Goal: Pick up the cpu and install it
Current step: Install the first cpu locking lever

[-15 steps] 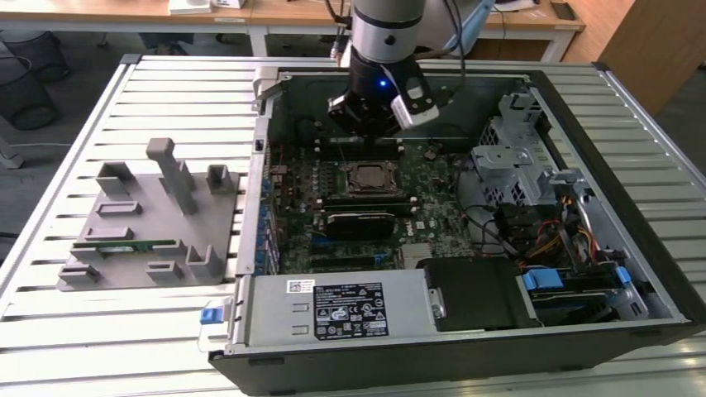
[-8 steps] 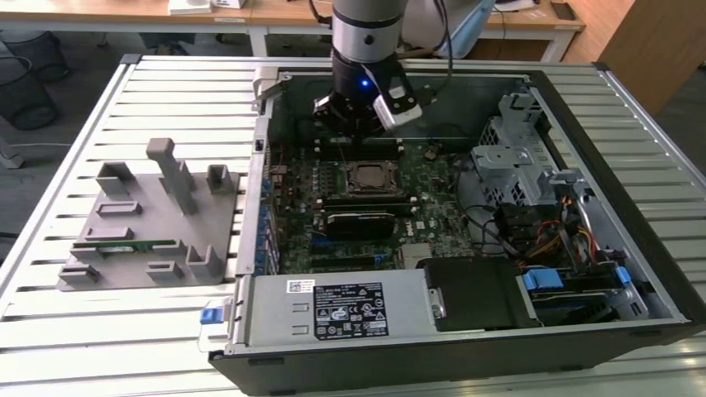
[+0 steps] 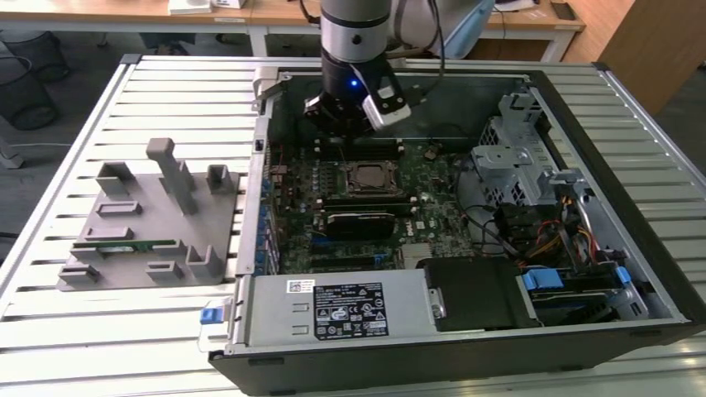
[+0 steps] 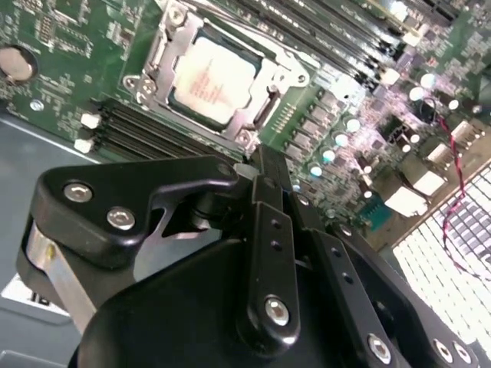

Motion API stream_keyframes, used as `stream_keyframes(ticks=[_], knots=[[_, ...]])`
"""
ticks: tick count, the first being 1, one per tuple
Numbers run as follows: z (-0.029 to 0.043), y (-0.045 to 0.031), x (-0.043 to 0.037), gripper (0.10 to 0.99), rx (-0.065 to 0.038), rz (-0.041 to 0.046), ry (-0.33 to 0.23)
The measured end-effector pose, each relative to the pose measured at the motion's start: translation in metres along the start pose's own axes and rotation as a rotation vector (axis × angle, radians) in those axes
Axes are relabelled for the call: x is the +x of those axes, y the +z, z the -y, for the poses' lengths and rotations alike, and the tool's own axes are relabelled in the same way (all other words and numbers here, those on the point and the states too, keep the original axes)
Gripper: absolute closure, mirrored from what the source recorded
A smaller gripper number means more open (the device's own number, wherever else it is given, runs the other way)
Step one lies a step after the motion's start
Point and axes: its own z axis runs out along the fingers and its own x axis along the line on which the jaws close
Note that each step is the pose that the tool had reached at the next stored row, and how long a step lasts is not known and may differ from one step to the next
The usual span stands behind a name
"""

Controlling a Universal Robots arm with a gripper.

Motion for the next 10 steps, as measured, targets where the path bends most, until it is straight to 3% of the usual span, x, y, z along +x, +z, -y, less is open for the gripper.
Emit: stream_keyframes(ticks=[10], knots=[[0.0004,-0.0001,0.0181,0.98,0.0,0.001,0.0]])
